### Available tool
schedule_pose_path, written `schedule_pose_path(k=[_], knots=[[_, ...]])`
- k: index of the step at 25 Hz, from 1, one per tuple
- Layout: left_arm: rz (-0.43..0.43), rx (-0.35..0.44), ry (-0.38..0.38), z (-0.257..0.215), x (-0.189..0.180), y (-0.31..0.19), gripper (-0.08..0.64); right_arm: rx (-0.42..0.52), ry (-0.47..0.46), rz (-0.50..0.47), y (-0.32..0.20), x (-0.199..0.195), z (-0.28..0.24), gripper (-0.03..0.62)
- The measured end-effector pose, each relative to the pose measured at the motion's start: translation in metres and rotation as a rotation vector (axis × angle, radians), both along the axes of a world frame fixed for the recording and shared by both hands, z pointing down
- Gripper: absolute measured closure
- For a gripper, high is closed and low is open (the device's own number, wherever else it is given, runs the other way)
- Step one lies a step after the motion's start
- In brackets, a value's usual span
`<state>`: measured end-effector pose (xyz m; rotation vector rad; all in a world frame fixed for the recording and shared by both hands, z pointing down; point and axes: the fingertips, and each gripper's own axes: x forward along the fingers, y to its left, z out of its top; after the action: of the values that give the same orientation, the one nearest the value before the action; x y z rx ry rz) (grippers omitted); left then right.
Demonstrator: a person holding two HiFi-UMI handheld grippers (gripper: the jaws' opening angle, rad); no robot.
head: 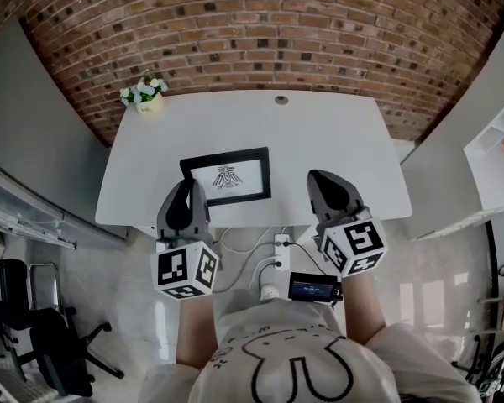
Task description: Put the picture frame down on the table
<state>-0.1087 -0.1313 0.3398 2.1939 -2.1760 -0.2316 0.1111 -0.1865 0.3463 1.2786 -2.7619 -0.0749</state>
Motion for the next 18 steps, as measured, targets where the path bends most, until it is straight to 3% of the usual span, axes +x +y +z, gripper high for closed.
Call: schedule_pose_path(k=[18], knots=[[0.05, -0.049, 0.005, 0.011, -0.041, -0.081, 0.488, -0.043, 0.021, 0.045, -0.074, -0.042, 0.01, 0.574]])
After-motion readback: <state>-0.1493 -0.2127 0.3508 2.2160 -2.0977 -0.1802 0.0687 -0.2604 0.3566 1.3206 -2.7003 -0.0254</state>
